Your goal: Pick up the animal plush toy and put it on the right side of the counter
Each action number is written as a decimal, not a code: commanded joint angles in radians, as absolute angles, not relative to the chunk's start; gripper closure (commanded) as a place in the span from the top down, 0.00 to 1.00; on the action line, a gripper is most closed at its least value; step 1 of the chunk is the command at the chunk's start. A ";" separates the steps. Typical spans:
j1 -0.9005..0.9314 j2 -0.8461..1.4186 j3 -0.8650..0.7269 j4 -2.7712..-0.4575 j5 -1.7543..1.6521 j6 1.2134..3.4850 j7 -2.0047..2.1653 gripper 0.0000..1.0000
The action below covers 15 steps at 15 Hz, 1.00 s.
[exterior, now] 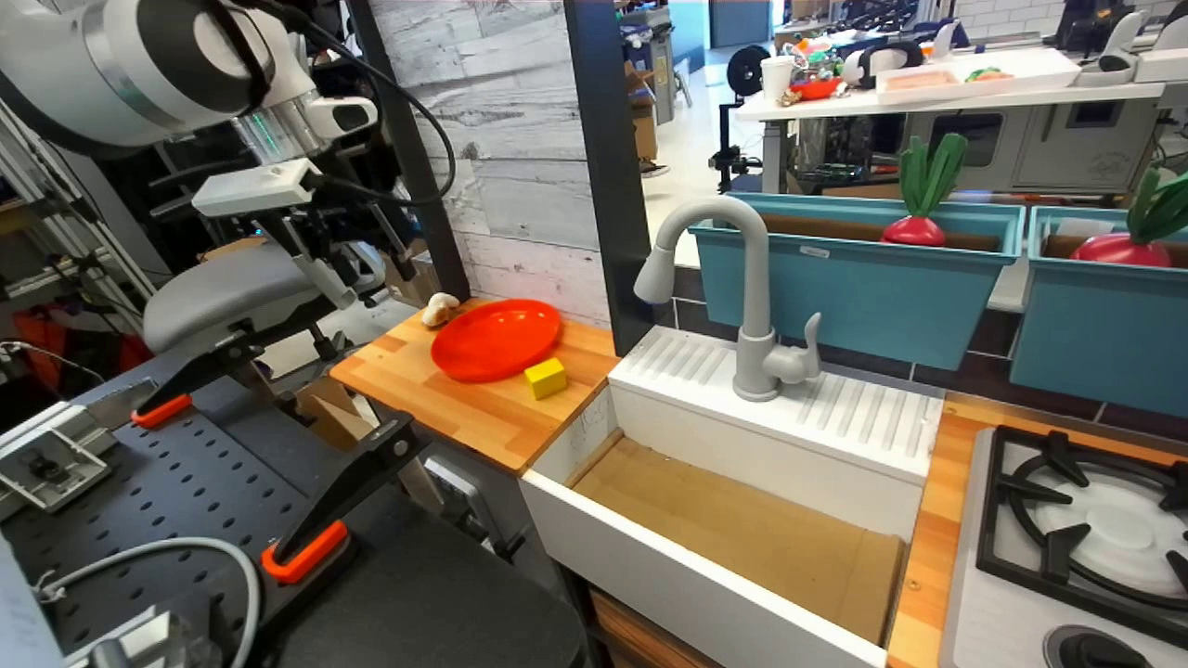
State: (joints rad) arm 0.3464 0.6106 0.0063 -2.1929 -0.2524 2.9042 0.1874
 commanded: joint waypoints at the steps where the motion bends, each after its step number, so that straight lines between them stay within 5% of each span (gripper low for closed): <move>1: 0.420 0.783 -0.041 -2.021 -0.247 2.936 0.196 1.00; 10: 0.444 1.036 -0.040 -1.687 -0.202 2.906 0.187 1.00; 11: 0.442 1.054 -0.039 -1.662 -0.195 2.902 0.187 0.95; 12: 0.443 1.069 -0.043 -1.640 -0.191 2.899 0.188 0.74; 15: 0.443 1.103 -0.049 -1.597 -0.177 2.899 0.189 0.63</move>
